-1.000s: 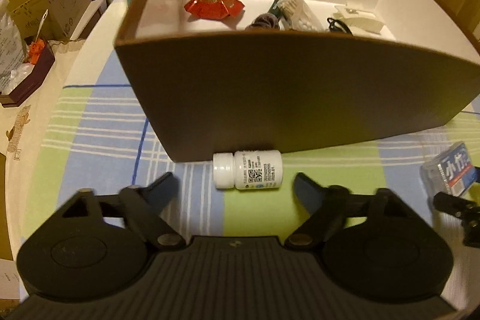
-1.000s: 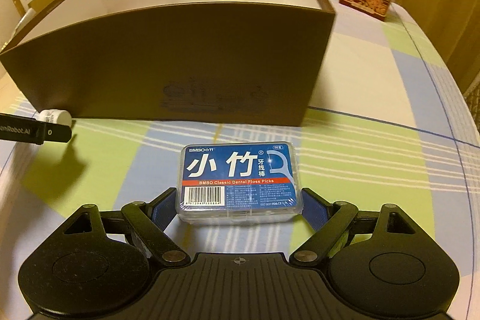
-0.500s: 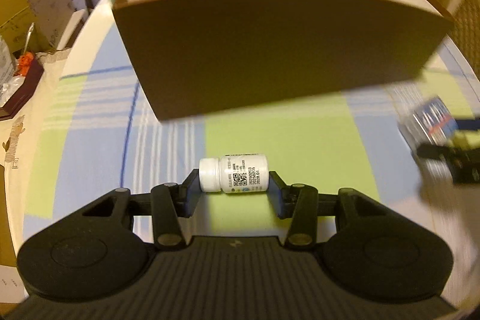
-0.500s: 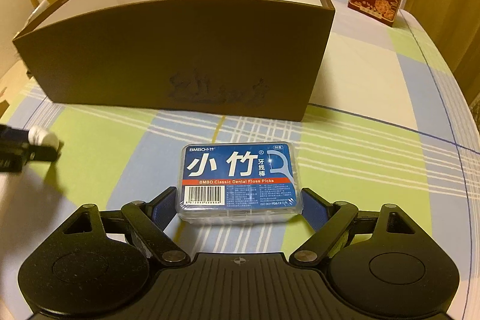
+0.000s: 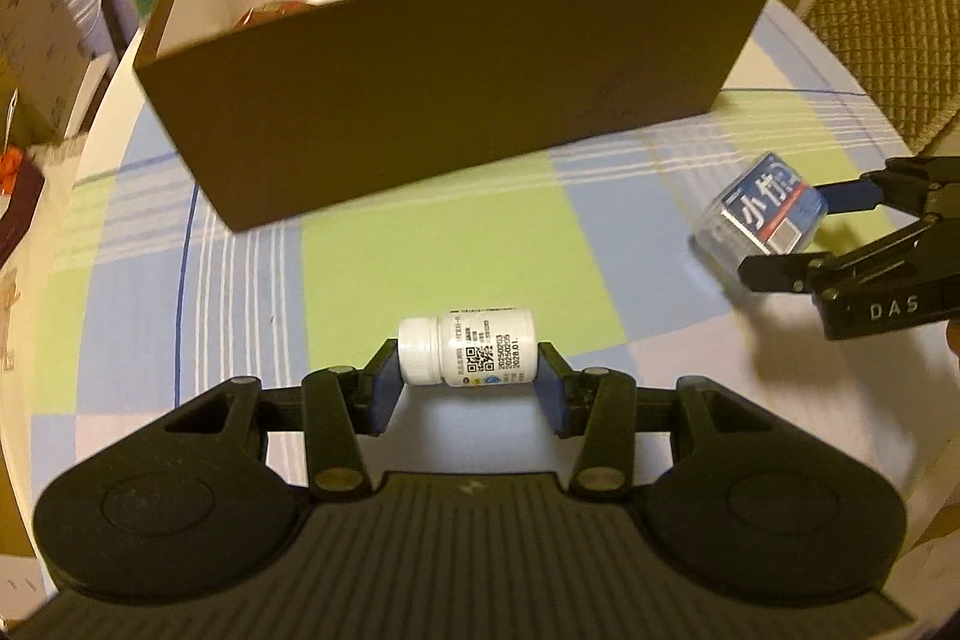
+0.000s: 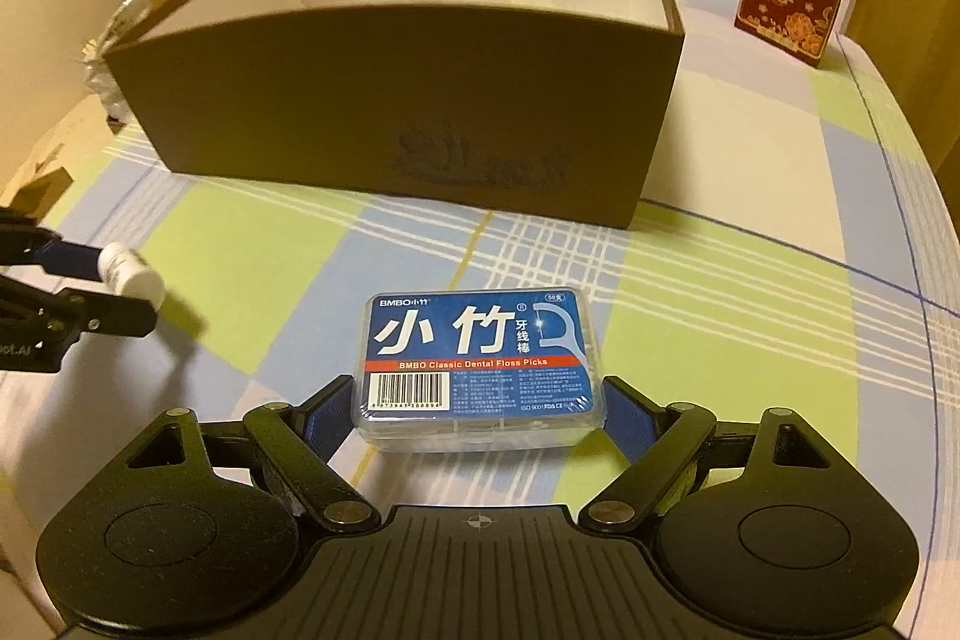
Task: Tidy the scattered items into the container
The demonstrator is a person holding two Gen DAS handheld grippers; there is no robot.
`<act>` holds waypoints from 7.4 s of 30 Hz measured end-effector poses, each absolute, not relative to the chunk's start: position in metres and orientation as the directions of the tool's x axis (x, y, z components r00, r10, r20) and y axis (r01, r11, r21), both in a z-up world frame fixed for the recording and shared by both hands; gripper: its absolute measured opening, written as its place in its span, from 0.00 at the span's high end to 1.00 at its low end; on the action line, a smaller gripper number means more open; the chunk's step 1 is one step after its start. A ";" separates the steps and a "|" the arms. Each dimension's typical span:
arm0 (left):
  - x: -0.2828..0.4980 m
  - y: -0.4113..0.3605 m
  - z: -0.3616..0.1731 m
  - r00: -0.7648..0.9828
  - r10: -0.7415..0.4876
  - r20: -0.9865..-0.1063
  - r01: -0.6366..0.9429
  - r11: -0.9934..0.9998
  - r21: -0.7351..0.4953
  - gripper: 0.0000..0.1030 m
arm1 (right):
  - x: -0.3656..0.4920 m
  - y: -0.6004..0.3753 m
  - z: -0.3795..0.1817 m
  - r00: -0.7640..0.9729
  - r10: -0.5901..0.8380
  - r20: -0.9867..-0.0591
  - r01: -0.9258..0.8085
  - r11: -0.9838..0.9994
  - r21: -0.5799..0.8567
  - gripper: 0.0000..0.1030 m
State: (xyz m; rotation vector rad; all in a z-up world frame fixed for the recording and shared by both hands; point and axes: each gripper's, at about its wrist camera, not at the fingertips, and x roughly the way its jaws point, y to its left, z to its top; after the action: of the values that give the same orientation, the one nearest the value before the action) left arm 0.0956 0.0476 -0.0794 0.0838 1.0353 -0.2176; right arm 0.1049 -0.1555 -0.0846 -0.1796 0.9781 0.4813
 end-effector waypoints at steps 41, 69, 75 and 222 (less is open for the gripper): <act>0.209 0.087 0.021 0.637 -0.140 -0.758 0.504 0.820 0.272 0.60 | 0.238 -0.127 0.028 0.501 0.503 -0.704 -0.717 0.697 -0.013 0.15; 0.288 0.089 -0.037 0.337 -0.137 -0.931 0.722 0.672 0.163 0.52 | 0.303 -0.096 -0.029 0.232 0.428 -0.874 -0.672 0.720 0.174 0.15; 0.286 0.091 -0.035 0.344 -0.140 -0.929 0.707 0.689 0.158 0.49 | 0.303 -0.086 -0.029 0.230 0.407 -0.884 -0.661 0.732 0.165 0.15; -0.003 -0.035 0.036 0.582 0.185 -0.792 -0.229 0.972 0.059 0.01 | 0.038 -0.205 0.031 0.575 0.455 -0.680 -0.555 0.827 0.084 0.00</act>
State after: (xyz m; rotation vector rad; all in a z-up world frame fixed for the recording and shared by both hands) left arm -0.0030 -0.0355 0.0355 -0.0511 0.9184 0.2418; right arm 0.0375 -0.2048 0.0306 -0.1441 0.7527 0.5938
